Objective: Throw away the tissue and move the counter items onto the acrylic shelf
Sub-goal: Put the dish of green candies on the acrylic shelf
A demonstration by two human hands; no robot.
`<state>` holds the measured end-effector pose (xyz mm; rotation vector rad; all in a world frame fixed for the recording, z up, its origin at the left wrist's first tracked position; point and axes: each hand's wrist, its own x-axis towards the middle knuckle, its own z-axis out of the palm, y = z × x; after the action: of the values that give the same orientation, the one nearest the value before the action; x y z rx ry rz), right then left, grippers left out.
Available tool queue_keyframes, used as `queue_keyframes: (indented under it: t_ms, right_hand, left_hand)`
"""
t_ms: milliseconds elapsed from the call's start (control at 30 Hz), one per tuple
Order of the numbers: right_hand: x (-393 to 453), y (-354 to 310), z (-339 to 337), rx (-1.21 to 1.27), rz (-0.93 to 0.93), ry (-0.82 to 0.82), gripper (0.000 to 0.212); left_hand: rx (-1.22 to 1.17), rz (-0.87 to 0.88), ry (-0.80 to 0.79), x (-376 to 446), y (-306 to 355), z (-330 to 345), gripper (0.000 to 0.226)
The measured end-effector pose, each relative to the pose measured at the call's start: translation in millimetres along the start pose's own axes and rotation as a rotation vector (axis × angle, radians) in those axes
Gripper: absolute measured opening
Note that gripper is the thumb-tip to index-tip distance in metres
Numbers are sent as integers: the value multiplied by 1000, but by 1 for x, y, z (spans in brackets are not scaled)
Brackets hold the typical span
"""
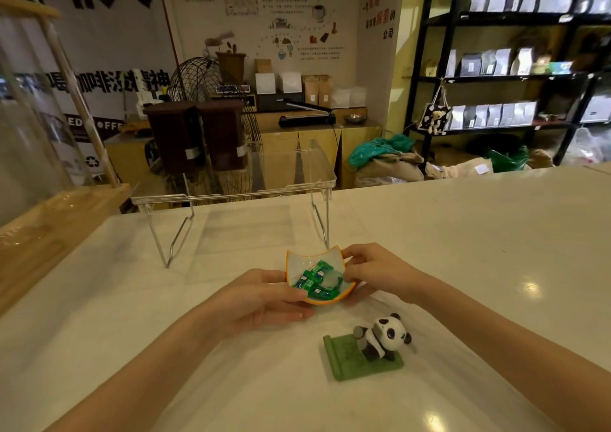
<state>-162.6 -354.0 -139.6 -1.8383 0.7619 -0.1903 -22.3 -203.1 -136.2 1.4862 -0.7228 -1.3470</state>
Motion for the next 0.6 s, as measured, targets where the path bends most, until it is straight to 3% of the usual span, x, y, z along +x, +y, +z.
queue_keyframes:
  t_ms: [133,300,600]
  right_hand:
    - [-9,-12,-6,58,-28,-17,20]
    - [-23,-39,-19,119,-114,34,13]
    - [-16,-101,-49,267,-273,152,10]
  left_hand:
    - [31,55,20,-8,9,-2,21]
    - [102,149,16,-28,40,2,43]
    - [84,357,146,-36,113,-4,30]
